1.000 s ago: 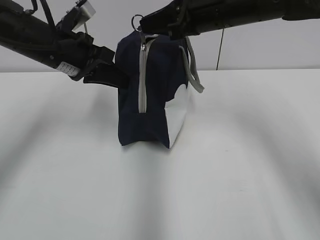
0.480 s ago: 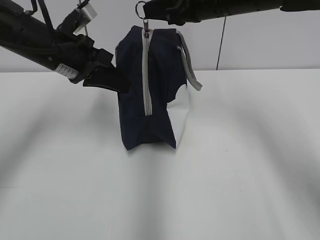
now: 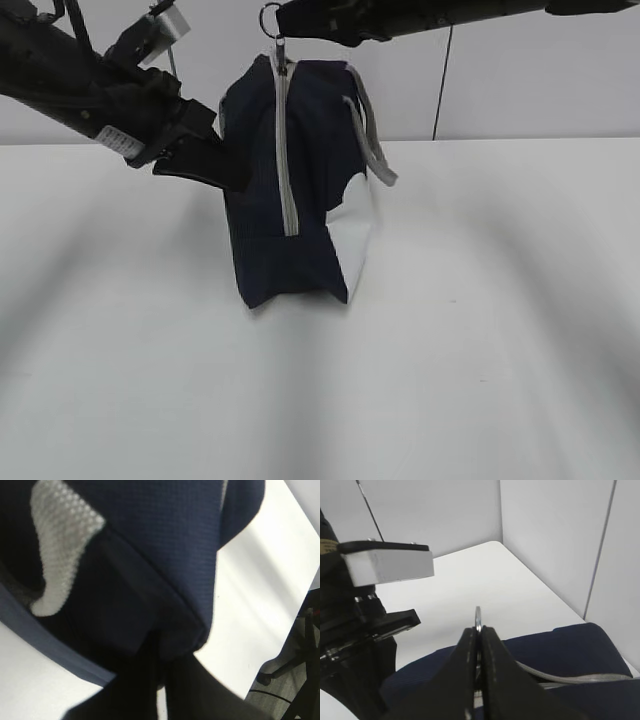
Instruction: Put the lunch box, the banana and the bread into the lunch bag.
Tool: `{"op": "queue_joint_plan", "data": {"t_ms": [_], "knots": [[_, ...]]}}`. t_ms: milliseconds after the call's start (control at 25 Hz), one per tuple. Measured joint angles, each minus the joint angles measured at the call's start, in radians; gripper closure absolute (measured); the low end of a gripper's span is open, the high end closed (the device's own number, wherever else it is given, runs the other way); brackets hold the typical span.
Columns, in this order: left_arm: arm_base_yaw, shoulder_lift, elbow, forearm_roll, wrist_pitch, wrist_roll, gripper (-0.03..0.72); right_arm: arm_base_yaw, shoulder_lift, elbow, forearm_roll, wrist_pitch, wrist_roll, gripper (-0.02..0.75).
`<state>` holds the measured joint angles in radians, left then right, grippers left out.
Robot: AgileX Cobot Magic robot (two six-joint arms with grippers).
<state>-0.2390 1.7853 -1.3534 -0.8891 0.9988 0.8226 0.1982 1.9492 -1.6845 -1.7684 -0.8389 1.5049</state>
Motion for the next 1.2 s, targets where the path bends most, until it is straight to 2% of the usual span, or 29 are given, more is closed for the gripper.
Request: {"op": "queue_joint_plan", "data": {"t_ms": [320, 560, 880, 1200], "knots": [[0.000, -0.005, 0.000, 0.035, 0.001, -0.039, 0.686, 0.000, 0.000, -0.055, -0.025, -0.031, 0.027, 0.754], [0.000, -0.010, 0.000, 0.074, -0.003, -0.074, 0.686, 0.000, 0.012, -0.061, -0.029, 0.006, 0.043, 0.754], [0.000, -0.010, 0.000, 0.103, 0.014, -0.085, 0.686, 0.000, 0.070, -0.074, 0.021, 0.102, 0.057, 0.754], [0.000, -0.010, 0.000, 0.115, 0.025, -0.091, 0.686, 0.000, 0.182, -0.202, 0.037, 0.144, 0.101, 0.754]]}}
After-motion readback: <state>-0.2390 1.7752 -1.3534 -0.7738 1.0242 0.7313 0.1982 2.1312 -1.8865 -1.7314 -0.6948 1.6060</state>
